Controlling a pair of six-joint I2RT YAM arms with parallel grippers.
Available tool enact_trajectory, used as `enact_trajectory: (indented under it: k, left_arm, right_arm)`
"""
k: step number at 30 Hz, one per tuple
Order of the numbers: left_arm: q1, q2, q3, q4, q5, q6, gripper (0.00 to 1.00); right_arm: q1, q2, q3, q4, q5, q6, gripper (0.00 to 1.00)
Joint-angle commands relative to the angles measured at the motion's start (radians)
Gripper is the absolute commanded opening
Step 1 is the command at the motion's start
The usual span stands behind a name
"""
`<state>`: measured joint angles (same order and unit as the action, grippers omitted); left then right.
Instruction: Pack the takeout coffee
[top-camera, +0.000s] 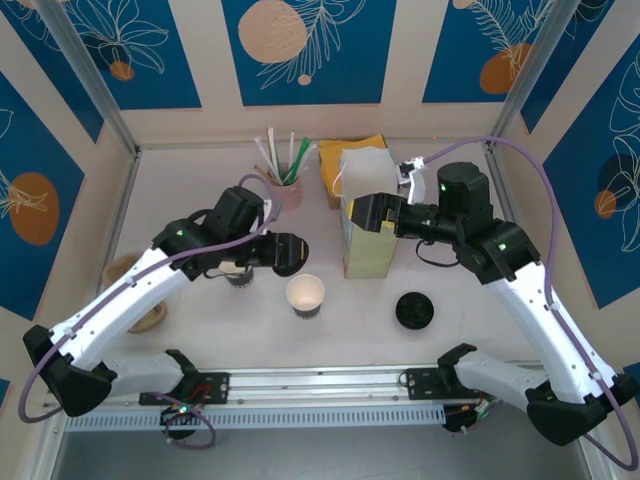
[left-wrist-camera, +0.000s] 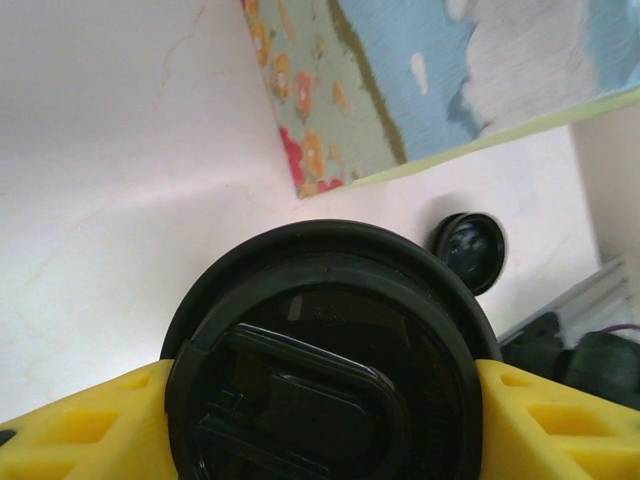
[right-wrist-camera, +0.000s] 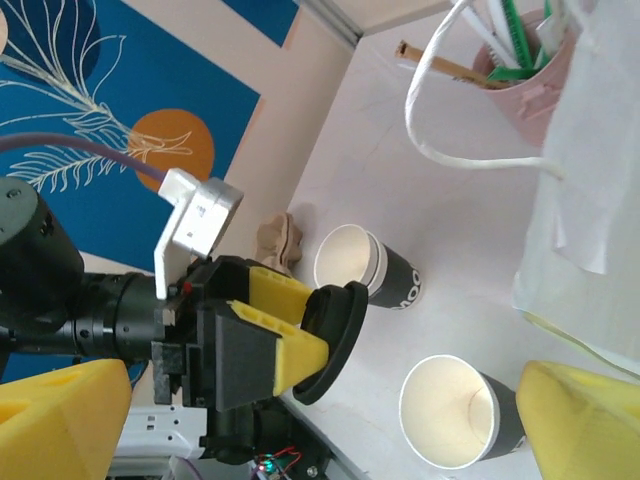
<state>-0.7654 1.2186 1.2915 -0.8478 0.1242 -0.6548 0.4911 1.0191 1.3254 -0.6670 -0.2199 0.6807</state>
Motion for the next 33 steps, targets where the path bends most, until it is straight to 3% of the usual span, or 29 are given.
enact_trajectory:
  k: [1, 17, 33]
  left_arm:
    - [-0.055, 0.021, 0.031, -0.060, -0.130, 0.068, 0.60]
    - [-0.283, 0.146, 0.021, -0.123, -0.404, 0.108, 0.59]
    - [-0.336, 0.229, -0.039, -0.060, -0.436, 0.086, 0.59]
  right_arm:
    - [-0.019, -0.043, -0.017, -0.048, 0.037, -0.005, 0.99]
    - [-0.064, -0.114, -0.039, -0.168, 0.060, -0.024, 0.99]
    - [-0.083, -0.131, -0.084, -0.194, 0.033, -0.027, 0.99]
